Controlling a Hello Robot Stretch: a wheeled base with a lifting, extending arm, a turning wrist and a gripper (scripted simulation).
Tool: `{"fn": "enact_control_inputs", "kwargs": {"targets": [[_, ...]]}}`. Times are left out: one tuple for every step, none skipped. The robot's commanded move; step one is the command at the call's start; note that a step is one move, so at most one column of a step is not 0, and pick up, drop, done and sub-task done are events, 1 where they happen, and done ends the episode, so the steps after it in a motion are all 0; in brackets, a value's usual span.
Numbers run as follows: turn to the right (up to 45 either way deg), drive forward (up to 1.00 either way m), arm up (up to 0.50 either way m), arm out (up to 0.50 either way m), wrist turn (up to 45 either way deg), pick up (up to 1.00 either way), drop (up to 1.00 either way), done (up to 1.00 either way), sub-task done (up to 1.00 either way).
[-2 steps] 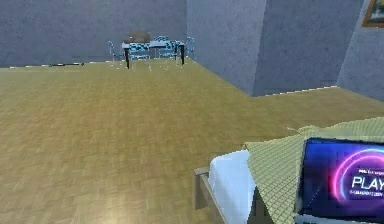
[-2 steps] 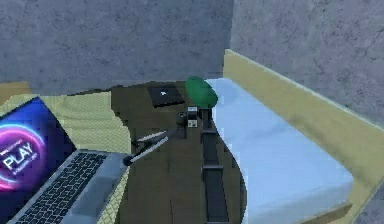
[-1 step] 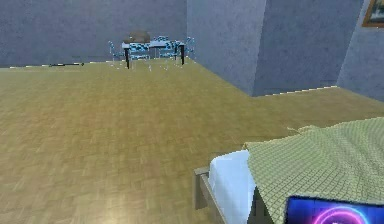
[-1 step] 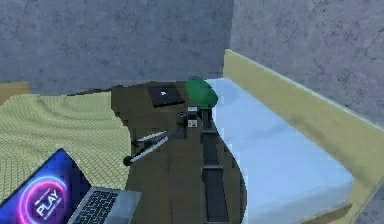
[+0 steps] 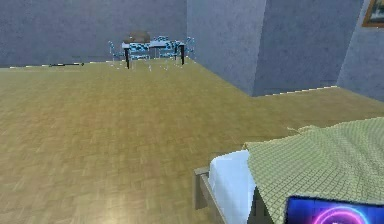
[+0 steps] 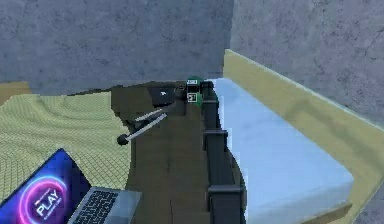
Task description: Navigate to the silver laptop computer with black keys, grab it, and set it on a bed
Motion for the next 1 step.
{"fn": "enact_control_inputs", "kwargs": {"targets": [[0.0,0.00,0.00,-0.08,0.0,0.00,0.00,0.00,0.00]]}}
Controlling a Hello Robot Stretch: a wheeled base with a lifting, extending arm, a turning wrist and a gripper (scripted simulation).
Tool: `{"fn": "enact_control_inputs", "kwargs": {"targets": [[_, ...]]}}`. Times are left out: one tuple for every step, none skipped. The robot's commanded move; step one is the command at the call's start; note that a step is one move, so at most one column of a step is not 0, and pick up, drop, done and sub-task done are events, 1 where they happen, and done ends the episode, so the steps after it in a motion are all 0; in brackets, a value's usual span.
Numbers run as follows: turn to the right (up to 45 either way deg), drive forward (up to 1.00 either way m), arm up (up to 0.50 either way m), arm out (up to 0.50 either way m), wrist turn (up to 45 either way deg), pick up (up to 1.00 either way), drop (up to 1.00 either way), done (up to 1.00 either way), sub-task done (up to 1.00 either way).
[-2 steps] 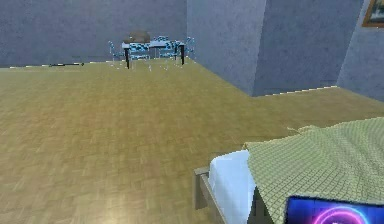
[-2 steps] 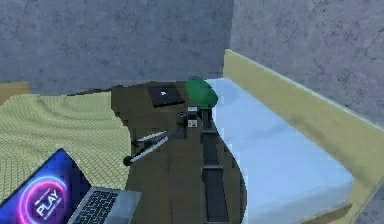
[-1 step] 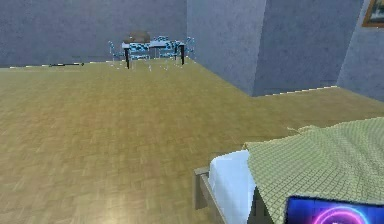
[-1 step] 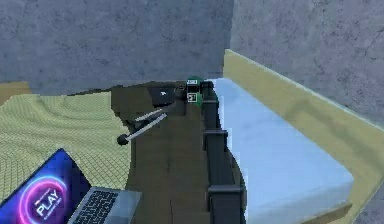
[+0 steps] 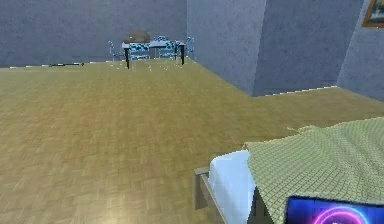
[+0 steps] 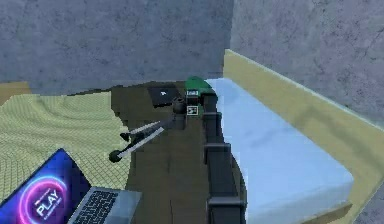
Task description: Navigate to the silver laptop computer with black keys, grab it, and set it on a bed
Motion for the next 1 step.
{"fn": "enact_control_inputs", "kwargs": {"targets": [[0.0,0.00,0.00,0.00,0.0,0.00,0.00,1.00,0.00]]}}
